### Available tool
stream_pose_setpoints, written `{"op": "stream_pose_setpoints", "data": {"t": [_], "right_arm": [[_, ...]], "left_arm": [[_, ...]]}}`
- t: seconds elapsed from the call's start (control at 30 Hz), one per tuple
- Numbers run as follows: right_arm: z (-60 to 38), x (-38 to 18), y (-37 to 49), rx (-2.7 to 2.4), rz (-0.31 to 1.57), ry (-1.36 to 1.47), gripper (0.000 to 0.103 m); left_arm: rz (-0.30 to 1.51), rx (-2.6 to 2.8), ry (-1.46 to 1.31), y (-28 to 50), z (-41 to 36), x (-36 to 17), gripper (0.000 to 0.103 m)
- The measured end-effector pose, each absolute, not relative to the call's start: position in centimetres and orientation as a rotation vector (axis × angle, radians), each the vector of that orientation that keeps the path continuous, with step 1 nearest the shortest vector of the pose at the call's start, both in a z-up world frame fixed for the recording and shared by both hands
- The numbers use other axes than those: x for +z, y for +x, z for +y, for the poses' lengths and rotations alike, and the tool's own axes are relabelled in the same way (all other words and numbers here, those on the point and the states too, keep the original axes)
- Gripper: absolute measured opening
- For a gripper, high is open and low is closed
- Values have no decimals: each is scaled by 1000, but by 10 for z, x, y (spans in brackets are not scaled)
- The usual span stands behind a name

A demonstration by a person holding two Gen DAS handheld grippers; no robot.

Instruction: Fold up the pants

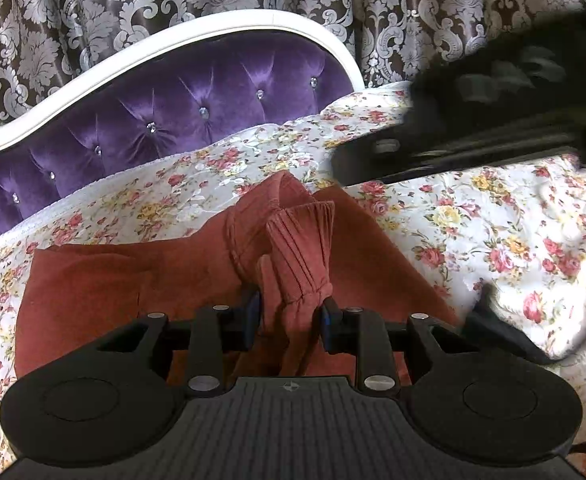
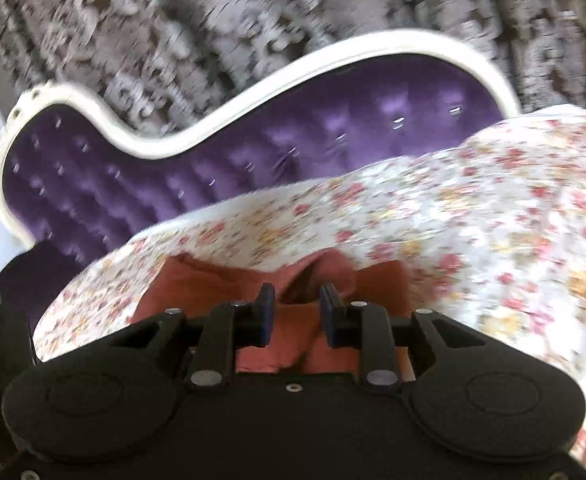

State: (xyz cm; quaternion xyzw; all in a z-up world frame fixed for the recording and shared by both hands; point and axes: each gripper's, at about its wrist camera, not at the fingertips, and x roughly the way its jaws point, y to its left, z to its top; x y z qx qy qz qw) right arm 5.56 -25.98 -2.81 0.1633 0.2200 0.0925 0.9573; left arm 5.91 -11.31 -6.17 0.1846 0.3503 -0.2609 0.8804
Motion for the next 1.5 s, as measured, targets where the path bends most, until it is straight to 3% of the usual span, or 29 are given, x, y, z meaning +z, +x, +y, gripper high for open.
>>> {"op": "stream_pose_setpoints", "data": {"t": [0.3,0.53,0.6,0.97,1.3,1.37,1.5], "right_arm": [[-266,-79,110,154,695,264,36],[-286,-77,84,135,638,321,33],[-283,-69,70,81,598,275,41],[-213,-45,55,167,443,47,41],[-205,-89,43,148,643,-24,38],[-210,-93,39,136,691,-16,33],[-218,-74,20,86,555,53,34]], "left_arm": [[729,-662,296,51,-94,-53,35],[677,-660,272,36,-67,-29,35],[671,-625,251,38,-53,-23,35],[816,-326,130,87,8,-32,35],[883,-242,98,94,32,-39,35],[892,-231,93,98,33,-42,35],[911,-224,58,102,37,-43,35]]}}
